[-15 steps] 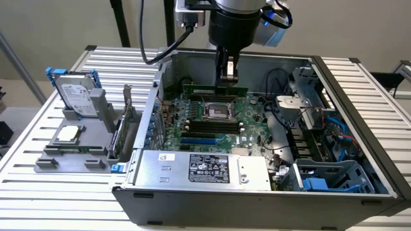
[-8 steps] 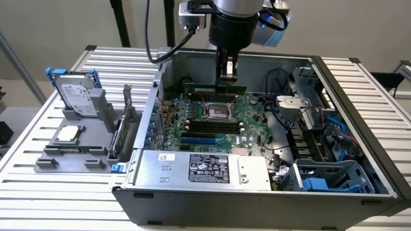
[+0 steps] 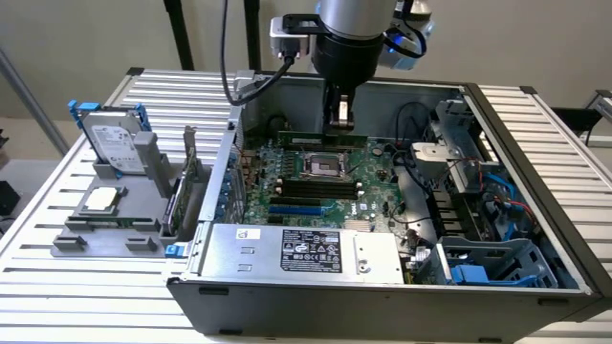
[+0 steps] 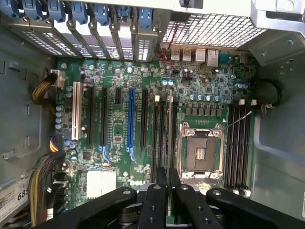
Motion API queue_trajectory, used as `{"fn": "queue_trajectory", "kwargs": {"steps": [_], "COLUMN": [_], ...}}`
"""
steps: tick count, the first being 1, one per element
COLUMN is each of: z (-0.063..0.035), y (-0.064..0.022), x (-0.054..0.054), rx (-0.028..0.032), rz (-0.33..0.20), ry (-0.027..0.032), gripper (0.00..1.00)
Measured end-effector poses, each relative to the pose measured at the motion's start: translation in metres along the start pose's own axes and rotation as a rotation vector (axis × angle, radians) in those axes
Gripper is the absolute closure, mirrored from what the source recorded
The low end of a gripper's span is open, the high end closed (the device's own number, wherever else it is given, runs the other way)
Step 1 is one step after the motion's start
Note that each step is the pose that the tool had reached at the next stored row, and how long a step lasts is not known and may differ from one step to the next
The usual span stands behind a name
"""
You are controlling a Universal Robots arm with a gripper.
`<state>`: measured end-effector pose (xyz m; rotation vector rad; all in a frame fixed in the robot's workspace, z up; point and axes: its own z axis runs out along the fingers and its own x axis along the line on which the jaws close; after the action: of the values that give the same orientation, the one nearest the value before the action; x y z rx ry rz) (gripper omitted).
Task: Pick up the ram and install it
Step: 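Insert the ram into the slot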
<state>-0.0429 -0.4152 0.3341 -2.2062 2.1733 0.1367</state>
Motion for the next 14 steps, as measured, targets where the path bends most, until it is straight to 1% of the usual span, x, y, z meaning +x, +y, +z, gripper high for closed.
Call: {"fn": "queue_trajectory", "kwargs": {"steps": [1,4,11,14], "z": [0.0036,0.0090,0.0209,0.0264], "y": [-0.0001,-0.0003,-0.0007,-0.0009], "x": [0.000,0.001,0.002,0.002], "rx": [-0.0001,-0.0003,-0.0003,-0.0003], "rz": [0.000,0.000,0.000,0.000], "ry": [0.0001,0.0010,0.0064,0.0078], "gripper": [0.87,0.87,0.87,0.87]}}
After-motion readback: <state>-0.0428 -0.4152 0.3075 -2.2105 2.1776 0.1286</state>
